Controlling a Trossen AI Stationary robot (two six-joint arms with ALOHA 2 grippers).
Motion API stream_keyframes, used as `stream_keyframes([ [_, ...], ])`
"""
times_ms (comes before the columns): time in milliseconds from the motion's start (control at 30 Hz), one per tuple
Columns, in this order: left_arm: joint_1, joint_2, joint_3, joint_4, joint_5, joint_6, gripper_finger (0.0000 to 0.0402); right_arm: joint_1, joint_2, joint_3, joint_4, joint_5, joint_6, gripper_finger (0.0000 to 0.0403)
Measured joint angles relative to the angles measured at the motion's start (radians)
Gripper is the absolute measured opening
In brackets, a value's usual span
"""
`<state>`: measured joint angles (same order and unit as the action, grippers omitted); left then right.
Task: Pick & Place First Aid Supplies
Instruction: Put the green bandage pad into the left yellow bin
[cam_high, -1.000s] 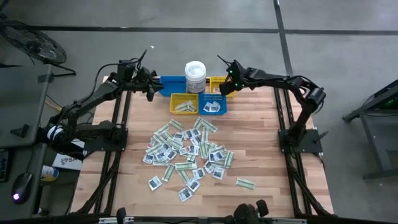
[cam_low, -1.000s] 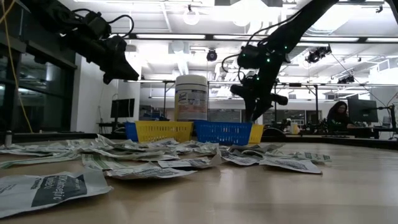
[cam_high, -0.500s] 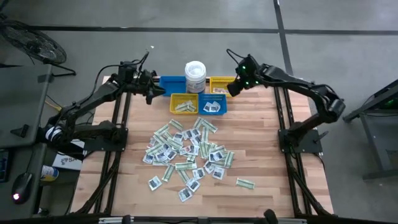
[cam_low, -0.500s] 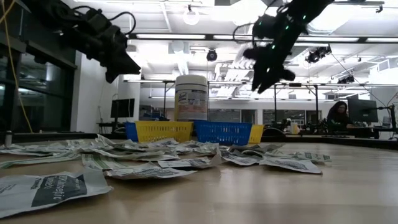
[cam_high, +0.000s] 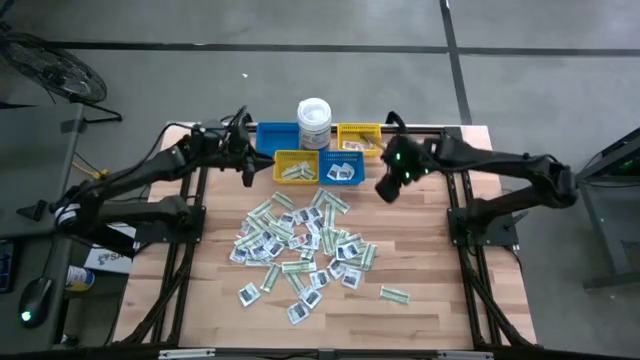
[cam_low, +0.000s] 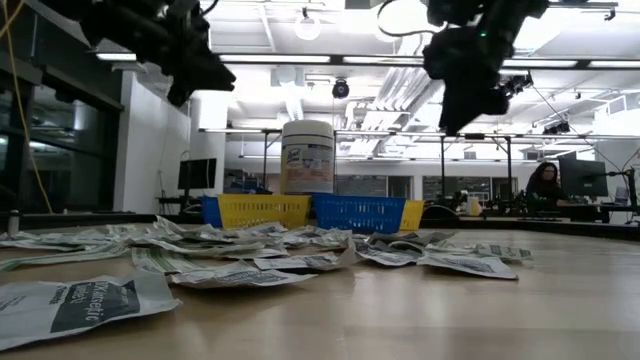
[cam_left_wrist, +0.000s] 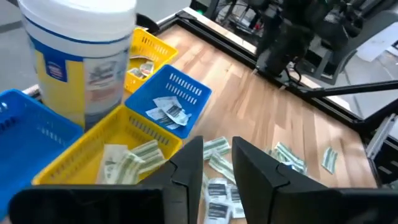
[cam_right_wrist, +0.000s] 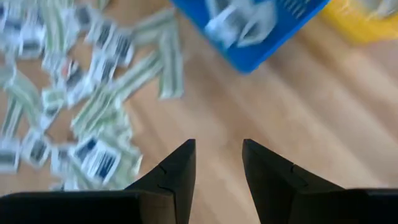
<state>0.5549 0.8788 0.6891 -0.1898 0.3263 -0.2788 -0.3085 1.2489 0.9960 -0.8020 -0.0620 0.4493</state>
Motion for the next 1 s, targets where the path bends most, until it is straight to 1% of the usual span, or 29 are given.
stream_keyframes([
  [133,-0.118,0.000,0.000,0.000,-0.088,-0.057,0.0087,0.130,-0.021,-0.070,0.013,0.001,0.037,0.0126],
  [267,-0.221,0.000,0.000,0.001,-0.186,-0.082,0.0087,0.253,-0.020,-0.158,0.068,0.002,0.053,0.0126],
  [400,-0.304,0.000,0.000,0.014,-0.257,-0.129,0.0087,0.363,-0.020,-0.244,0.188,0.003,0.105,0.0126],
  [533,-0.368,0.000,0.000,0.013,-0.311,-0.131,0.0087,0.459,-0.020,-0.322,0.352,0.066,0.119,0.0126],
  [700,-0.413,0.000,0.000,0.009,-0.317,-0.142,0.0087,0.569,-0.003,-0.380,0.494,0.184,0.103,0.0126],
  [800,-0.438,0.000,0.000,0.005,-0.317,-0.143,0.0087,0.621,0.031,-0.381,0.513,0.250,0.113,0.0126],
  [1000,-0.465,0.000,0.000,0.007,-0.318,-0.145,0.0087,0.666,0.144,-0.324,0.517,0.291,0.129,0.0126],
])
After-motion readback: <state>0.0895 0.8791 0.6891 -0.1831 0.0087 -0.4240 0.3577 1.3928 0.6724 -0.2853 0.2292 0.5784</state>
